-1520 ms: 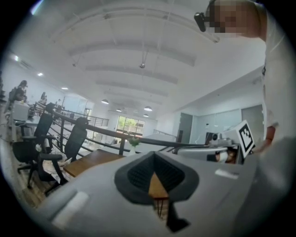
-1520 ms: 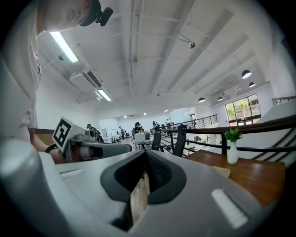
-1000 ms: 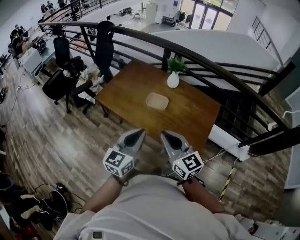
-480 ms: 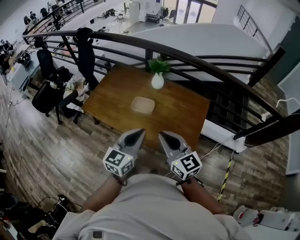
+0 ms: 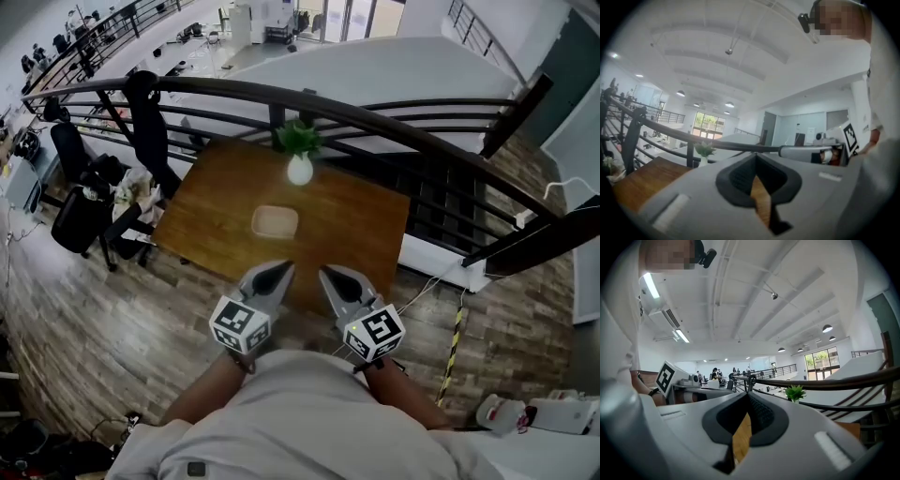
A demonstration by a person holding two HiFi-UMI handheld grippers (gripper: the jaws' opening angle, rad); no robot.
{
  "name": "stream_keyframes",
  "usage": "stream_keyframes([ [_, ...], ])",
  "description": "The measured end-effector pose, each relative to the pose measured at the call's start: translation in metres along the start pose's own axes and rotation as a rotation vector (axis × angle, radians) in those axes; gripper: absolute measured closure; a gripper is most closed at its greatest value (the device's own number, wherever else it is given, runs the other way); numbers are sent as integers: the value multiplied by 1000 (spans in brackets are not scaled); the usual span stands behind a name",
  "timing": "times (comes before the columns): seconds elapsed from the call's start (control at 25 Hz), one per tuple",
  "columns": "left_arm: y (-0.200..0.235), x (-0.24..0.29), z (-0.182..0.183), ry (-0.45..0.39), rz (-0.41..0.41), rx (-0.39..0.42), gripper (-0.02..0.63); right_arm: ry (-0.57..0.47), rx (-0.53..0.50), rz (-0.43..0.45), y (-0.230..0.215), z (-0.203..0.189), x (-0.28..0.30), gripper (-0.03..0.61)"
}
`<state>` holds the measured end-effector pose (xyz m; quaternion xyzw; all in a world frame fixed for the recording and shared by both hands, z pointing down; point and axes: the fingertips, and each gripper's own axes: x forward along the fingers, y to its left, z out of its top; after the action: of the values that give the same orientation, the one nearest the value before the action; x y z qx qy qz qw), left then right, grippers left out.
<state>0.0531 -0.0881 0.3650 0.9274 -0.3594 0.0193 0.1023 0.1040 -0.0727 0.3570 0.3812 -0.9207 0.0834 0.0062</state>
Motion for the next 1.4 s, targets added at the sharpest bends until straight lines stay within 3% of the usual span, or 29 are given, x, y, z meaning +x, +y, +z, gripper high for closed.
stream_keyframes([
  [0.32,57,16,17,28,-106,28,611,-10,30,-85,-18,11,67,572],
  [0.56,125,5,49,18,-168,63,611,-32,22,-138,-4,28,134,572],
  [0.8,176,-16,54,32,-235,75,611,-51,32,-196,16,30,189,572],
  [1.0,202,-37,48,46,-269,55,611,-55,37,-257,32,26,208,572],
  [1.4,227,-35,33,64,-300,16,611,-31,67,-295,32,10,228,572],
])
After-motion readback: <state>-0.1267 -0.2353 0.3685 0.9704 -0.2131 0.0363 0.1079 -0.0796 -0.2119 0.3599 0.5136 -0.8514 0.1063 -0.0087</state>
